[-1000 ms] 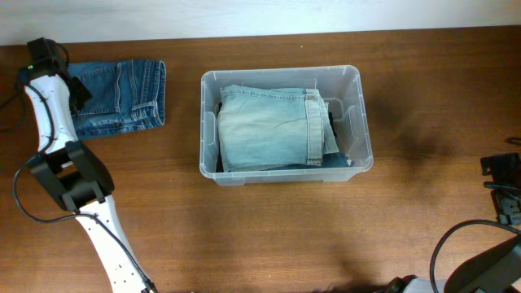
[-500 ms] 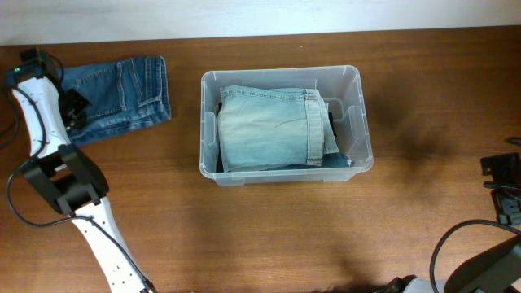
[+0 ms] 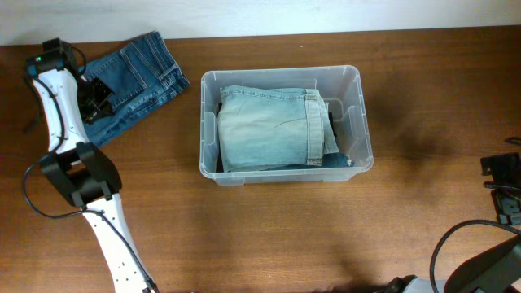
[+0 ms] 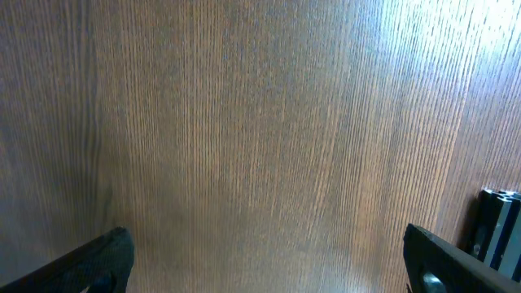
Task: Pack container
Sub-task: 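Lower the left gripper onto the dark-blue jeans' edge, then grasp the dark-blue jeans with the left gripper, then lift the dark-blue jeans and swing them over the container, then lower the dark-blue jeans onto the light-blue jeans and release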
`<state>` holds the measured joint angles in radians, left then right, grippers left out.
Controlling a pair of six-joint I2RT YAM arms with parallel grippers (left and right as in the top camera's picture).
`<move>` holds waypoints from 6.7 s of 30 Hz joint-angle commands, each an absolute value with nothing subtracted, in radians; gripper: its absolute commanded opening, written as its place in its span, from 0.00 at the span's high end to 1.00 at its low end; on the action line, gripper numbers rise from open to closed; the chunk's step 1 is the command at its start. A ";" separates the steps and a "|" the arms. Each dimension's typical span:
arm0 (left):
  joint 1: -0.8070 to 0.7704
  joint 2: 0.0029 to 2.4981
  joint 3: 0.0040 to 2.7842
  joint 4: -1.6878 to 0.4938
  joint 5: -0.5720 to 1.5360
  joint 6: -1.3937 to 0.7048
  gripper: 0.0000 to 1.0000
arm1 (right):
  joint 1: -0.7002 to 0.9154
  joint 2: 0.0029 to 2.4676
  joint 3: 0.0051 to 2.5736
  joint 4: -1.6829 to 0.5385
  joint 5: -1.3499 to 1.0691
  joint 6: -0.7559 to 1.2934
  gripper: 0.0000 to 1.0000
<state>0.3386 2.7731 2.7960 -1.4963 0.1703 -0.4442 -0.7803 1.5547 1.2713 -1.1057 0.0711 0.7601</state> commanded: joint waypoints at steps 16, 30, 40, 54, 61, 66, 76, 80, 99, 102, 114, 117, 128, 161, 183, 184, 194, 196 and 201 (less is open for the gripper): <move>0.514 2.788 3.006 -1.633 0.230 -0.356 0.00 | -0.786 1.545 1.269 -1.106 0.084 0.768 0.02; 0.547 2.861 2.998 -1.524 0.474 -0.181 0.00 | -0.786 1.546 1.269 -1.106 0.083 0.768 0.02; 0.560 2.914 2.997 -1.476 0.472 -0.180 0.00 | -0.786 1.545 1.269 -1.106 0.084 0.768 0.02; 0.545 2.963 2.996 -1.441 0.480 -0.181 0.00 | -0.786 1.545 1.269 -1.106 0.084 0.768 0.02; 0.545 2.966 2.994 -1.390 0.497 -0.181 0.00 | -0.786 1.545 1.269 -1.106 0.083 0.768 0.02; 0.542 2.973 2.992 -1.360 0.553 -0.181 0.01 | -0.786 1.545 1.269 -1.106 0.084 0.768 0.02; 0.530 3.025 2.987 -1.369 0.554 -0.185 0.24 | -0.786 1.545 1.269 -1.106 0.084 0.768 0.02; 0.533 3.028 2.986 -1.376 0.550 -0.185 0.59 | -0.786 1.545 1.269 -1.106 0.084 0.768 0.02; 0.555 2.857 3.140 -1.471 0.738 -0.185 0.99 | -0.786 1.545 1.269 -1.106 0.084 0.768 0.02; 0.545 2.760 3.140 -1.479 0.766 -0.186 0.99 | -0.786 1.545 1.269 -1.106 0.084 0.768 0.02; 0.391 2.324 3.140 -1.503 0.782 -0.186 0.99 | -0.786 1.545 1.269 -1.106 0.084 0.768 0.02; 0.325 2.242 3.140 -1.504 0.782 -0.187 0.99 | -0.786 1.546 1.269 -1.106 0.084 0.768 0.02; -0.026 2.120 3.140 -1.504 0.782 -0.189 0.99 | -0.786 1.545 1.269 -1.106 0.084 0.768 0.02; -0.603 2.135 2.712 -1.228 0.451 -0.193 0.99 | -0.786 1.546 1.269 -1.106 0.084 0.768 0.02; -0.599 2.135 2.583 -1.239 0.547 -0.116 0.99 | -0.786 1.545 1.269 -1.106 0.084 0.768 0.02; -0.599 2.135 2.583 -1.262 0.530 -0.114 0.98 | -0.786 1.545 1.269 -1.106 0.084 0.768 0.02; -0.585 2.135 2.583 -1.423 0.222 -0.114 0.84 | -0.786 1.545 1.269 -1.106 0.084 0.768 0.02; -0.570 2.136 2.583 -1.435 0.220 -0.114 0.84 | -0.786 1.545 1.269 -1.106 0.084 0.768 0.02; -0.529 2.152 2.580 -1.470 0.220 -0.114 0.68 | -0.786 1.545 1.269 -1.106 0.084 0.768 0.02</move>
<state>-0.5667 2.1712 2.5748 -1.4586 0.2447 -0.1307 -0.7803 1.5547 1.2713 -1.1057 0.0708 0.7605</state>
